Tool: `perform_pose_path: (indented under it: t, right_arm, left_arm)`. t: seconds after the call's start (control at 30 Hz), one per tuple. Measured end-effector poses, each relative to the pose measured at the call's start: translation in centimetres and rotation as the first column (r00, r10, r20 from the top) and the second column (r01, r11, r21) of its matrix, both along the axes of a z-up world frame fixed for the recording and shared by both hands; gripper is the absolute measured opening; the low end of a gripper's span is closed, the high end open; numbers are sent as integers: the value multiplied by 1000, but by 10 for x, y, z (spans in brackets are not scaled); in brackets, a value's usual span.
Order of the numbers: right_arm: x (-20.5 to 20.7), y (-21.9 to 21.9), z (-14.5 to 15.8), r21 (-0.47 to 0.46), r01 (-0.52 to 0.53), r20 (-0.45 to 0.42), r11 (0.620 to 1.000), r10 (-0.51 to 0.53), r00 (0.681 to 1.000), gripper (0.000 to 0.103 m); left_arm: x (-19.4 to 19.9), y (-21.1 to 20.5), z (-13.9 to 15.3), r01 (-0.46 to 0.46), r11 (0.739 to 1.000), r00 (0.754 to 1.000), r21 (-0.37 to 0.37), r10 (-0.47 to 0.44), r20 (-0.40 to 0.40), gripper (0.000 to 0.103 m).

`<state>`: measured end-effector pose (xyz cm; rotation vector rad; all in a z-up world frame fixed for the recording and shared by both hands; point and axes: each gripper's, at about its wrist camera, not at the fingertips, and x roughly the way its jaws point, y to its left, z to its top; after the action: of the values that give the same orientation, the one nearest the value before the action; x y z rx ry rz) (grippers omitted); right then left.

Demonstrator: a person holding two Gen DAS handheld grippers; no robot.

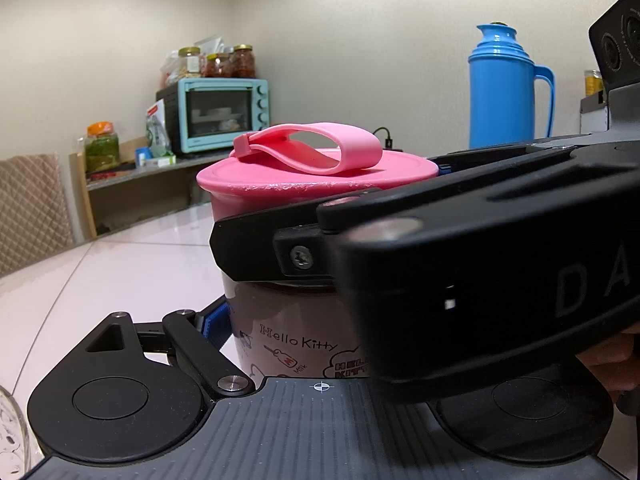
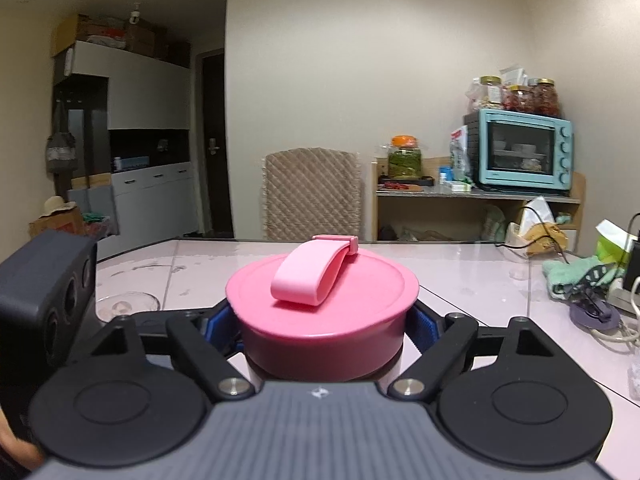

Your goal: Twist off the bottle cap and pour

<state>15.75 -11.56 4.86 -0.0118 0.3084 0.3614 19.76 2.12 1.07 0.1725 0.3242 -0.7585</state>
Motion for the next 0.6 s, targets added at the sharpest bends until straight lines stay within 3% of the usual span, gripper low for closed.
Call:
perform_pose_path:
  t: [0.13, 0.23, 0.4, 0.5, 0.6]
  right_arm:
    - [6, -15, -1, 6, -113, 7, 994, 113, 994, 85]
    - [17, -30, 0, 2, -240, 4, 971, 240, 971, 85]
    - [41, -55, 1, 13, -466, -15, 885, 466, 885, 85]
    - [47, -59, 2, 16, -517, -16, 856, 517, 856, 86]
    - [45, -58, 5, 15, -516, -20, 857, 516, 856, 86]
  left_arm:
    - [0, 0, -1, 0, 1000, 1000, 0, 0, 0, 90]
    - [0, 0, -2, 0, 1000, 1000, 0, 0, 0, 90]
    - [-1, -1, -2, 0, 1000, 1000, 1, 0, 1, 90]
    - [-1, -1, -2, 0, 1000, 1000, 1, 0, 1, 90]
    - [-1, -1, -2, 0, 1000, 1000, 1, 0, 1, 90]
